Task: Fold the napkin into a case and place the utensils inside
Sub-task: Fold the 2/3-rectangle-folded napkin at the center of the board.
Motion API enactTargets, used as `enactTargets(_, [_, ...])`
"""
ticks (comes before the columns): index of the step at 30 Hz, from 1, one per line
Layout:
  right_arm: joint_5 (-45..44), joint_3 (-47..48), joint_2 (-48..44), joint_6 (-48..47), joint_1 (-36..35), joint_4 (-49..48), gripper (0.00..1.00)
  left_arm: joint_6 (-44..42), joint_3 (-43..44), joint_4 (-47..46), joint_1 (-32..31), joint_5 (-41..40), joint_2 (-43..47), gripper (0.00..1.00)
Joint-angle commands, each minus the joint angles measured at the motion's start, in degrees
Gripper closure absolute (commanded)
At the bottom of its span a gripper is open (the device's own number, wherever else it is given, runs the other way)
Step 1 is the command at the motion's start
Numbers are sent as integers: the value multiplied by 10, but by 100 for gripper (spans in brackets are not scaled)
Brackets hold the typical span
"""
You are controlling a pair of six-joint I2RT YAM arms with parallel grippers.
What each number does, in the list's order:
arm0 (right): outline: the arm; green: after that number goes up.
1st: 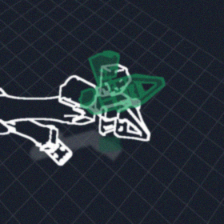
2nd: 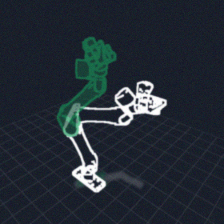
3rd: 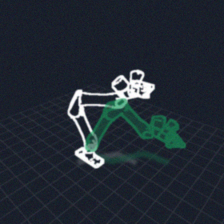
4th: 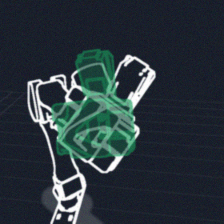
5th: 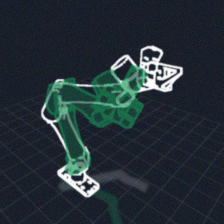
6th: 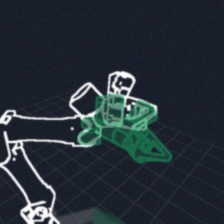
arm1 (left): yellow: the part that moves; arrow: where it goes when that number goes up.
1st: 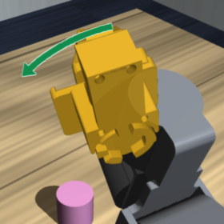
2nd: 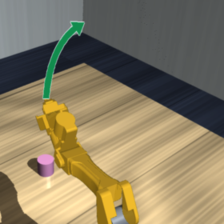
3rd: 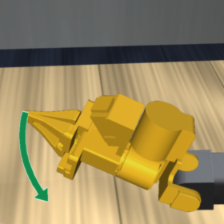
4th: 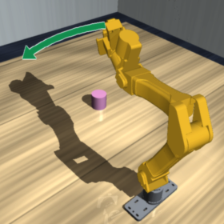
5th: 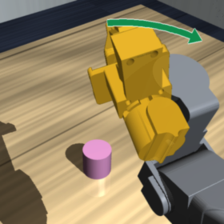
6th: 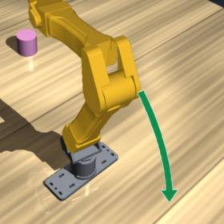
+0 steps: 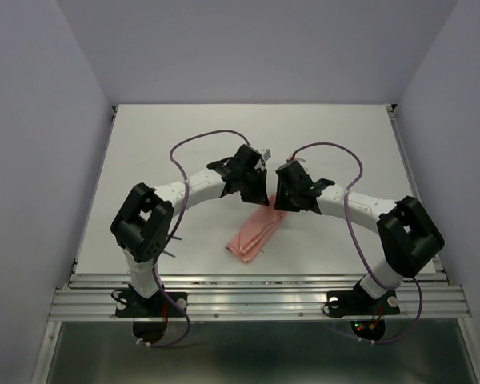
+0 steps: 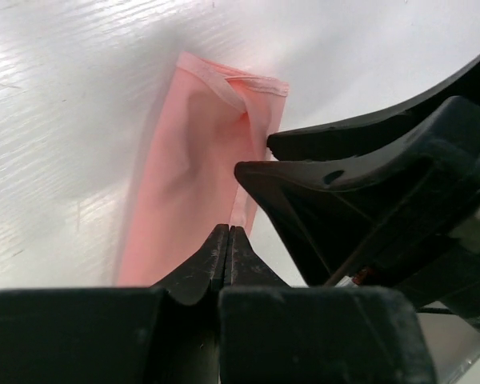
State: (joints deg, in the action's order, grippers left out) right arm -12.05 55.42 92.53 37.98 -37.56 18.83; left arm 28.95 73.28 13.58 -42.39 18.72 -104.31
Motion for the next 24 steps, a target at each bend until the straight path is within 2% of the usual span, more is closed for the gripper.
enactTargets(1, [10,7,-52,2,4,-31,62,-18,-10,31,-2,-43,55,100])
enactTargets(5, [2,-7,-69,4,23,-38,69,-14,-36,28,-2,-50,68,100])
enactTargets(9, [-10,-15,-60,4,28,-40,82,-9,-62,15,-3,-38,57,100])
enactTargets(19, [-12,-25,-25,5,41,-56,97,-1,-88,-18,-5,-19,18,100])
enactTargets(24, [2,-32,-9,5,41,-70,99,-1,-81,-28,-6,-11,5,100])
